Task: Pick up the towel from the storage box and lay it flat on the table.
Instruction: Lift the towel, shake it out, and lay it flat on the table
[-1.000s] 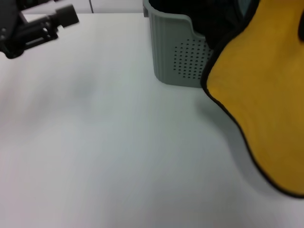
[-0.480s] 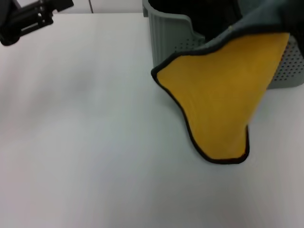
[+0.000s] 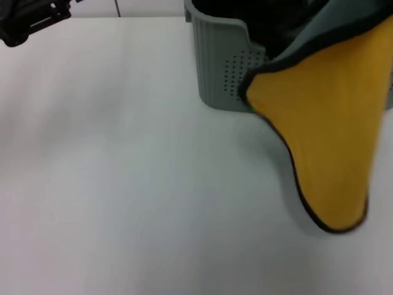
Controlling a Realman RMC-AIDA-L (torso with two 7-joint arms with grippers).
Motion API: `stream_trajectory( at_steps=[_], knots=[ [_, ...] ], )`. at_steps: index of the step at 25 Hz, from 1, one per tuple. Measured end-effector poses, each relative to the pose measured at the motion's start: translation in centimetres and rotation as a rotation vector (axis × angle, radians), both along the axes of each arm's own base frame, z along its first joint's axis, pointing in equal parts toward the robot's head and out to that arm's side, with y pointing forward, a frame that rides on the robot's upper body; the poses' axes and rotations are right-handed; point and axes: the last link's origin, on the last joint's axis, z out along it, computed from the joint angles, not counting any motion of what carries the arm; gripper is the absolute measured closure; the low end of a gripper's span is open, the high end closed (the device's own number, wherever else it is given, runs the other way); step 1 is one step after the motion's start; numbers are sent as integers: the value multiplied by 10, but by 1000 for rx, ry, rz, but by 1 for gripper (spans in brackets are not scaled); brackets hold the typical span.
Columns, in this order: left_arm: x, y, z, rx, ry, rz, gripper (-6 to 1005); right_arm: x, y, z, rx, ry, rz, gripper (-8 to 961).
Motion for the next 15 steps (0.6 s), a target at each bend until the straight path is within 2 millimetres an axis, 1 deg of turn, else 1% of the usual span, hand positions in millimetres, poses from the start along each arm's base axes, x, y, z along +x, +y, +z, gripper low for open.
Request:
stream_trajectory(
  at_steps=[3, 6, 8, 11, 15],
  knots=[
    [3, 1, -1, -11, -2, -11, 406, -14, -15, 14, -5, -24, 131, 940],
    [7, 3, -2, -36, 5, -22, 407, -19, -25, 22, -8, -36, 232, 939],
    [12, 5, -5, -80, 41, -46, 407, -19, -28, 25, -5, -29, 282, 938],
    [20, 7, -14, -160, 144, -113, 408, -16, -33, 28, -29, 6, 354, 937],
    [27, 12, -22, -186, 221, -162, 409, -9, -42, 36, -57, 59, 452, 935]
  ],
)
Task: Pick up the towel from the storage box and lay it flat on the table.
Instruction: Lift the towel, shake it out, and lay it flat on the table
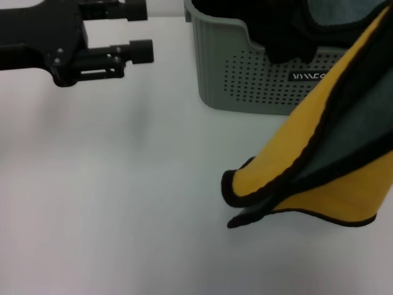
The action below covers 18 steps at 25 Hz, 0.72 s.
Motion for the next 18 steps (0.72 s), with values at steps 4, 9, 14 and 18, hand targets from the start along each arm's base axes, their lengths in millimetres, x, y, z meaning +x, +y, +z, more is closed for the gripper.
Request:
stream_trajectory(
  at_steps=[4, 9, 14, 18],
  knots=[
    [2, 1, -5, -22, 27, -16, 410, 12, -11, 9, 4, 59, 81, 934],
    [3, -7, -6, -67, 26, -56, 411, 31, -27, 17, 38, 112, 148, 932],
    [7, -15, -9, -121, 19, -98, 412, 59, -43, 26, 49, 219, 221, 930],
    [21, -14, -19, -177, 22, -156, 413, 75, -43, 25, 55, 296, 224, 929]
  ],
)
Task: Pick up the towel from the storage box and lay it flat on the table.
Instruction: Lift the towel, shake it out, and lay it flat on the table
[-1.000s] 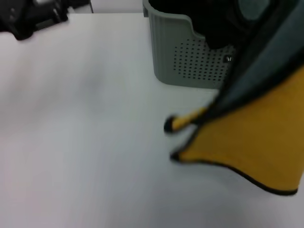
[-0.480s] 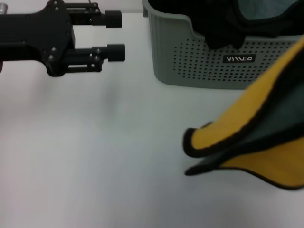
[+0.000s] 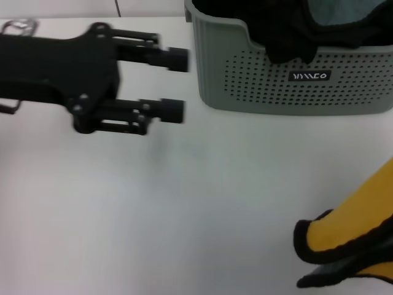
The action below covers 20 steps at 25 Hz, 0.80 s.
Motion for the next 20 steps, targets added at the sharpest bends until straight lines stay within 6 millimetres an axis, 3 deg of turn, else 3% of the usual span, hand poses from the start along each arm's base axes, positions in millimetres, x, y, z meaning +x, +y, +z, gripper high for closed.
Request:
stream_trajectory(
  at_steps=[11, 15, 20],
  knots=[
    [36, 28, -49, -190, 20, -31, 415, 5, 37, 1, -72, 134, -45, 925],
    [42, 37, -73, -176, 54, 9, 416, 4, 44, -1, -77, 138, -50, 923],
    [41, 41, -81, -146, 60, 38, 417, 7, 47, 1, -75, 153, -60, 921]
  ],
)
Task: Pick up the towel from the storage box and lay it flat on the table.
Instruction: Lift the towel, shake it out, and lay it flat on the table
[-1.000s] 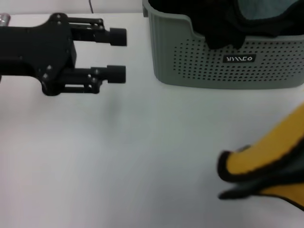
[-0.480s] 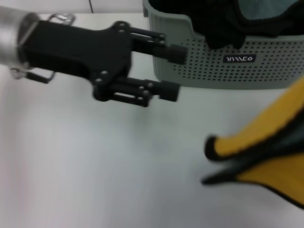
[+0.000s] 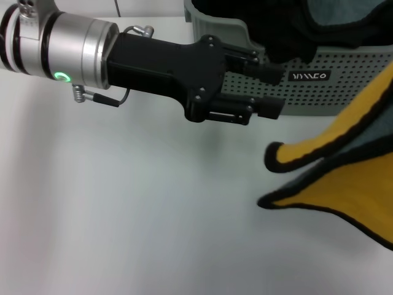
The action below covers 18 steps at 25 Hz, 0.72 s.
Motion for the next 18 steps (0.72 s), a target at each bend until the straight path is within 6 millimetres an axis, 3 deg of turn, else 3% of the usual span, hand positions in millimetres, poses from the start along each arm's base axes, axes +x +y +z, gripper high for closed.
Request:
stream_trajectory(
  at_steps=[7, 13, 15, 18],
  knots=[
    [-7, -5, 9, 3, -21, 1, 419, 7, -1, 1, 3, 13, -28, 919],
    [-19, -5, 34, 90, -47, 9, 640, 15, 4, 2, -13, 36, -79, 916],
    [-24, -7, 43, 115, -59, 14, 868, 19, 4, 2, -18, 43, -99, 916],
    [-31, -8, 58, 148, -79, 25, 948, 24, 4, 1, -23, 48, -117, 915]
  ],
)
